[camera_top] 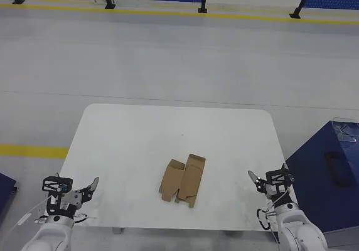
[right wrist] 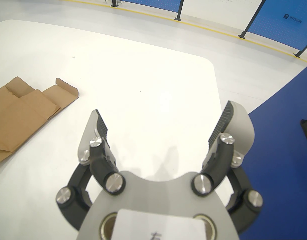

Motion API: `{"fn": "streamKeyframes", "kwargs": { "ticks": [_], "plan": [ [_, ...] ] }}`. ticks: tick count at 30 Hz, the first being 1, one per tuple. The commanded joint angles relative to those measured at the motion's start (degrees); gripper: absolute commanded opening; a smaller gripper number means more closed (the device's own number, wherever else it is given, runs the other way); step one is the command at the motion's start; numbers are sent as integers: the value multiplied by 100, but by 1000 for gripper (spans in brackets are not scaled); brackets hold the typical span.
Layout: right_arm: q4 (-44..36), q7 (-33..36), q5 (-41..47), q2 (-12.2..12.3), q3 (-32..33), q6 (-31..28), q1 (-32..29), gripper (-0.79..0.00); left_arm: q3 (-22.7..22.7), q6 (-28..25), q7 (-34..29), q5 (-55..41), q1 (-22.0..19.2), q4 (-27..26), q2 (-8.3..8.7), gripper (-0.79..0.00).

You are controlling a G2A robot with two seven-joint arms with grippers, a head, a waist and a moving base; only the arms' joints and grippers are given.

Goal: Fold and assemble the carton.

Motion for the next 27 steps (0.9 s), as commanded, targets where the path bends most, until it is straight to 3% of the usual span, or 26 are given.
{"fn": "streamKeyframes", "kwargs": {
  "ticks": [1, 6, 9, 12, 16, 19, 20, 22, 27],
  "plan": [
    [0, 0, 0, 0, 0, 0, 0, 0, 166, -206, -309, -433, -113, -160, -25, 0],
    [0, 0, 0, 0, 0, 0, 0, 0, 567, -825, -2286, -2814, -885, -550, -92, 0],
    [0, 0, 0, 0, 0, 0, 0, 0, 799, -1101, -3588, -4326, -1682, -237, -112, 0],
    [0, 0, 0, 0, 0, 0, 0, 0, 1245, -1110, -4511, -5386, -2578, 550, -167, 0],
    [0, 0, 0, 0, 0, 0, 0, 0, 2043, -1244, -5684, -6572, -3834, 2093, -306, 0],
    [0, 0, 0, 0, 0, 0, 0, 0, 2541, -1535, -6442, -7429, -4554, 3120, -437, 0],
    [0, 0, 0, 0, 0, 0, 0, 0, 2659, -1632, -6584, -7632, -4746, 3417, -476, 0],
    [0, 0, 0, 0, 0, 0, 0, 0, 2925, -1850, -6761, -7772, -5038, 3866, -552, -83],
    [0, 0, 0, 0, 0, 0, 0, 0, 3491, -1986, -6496, -7409, -5486, 4575, -713, -166]
  ]
}}
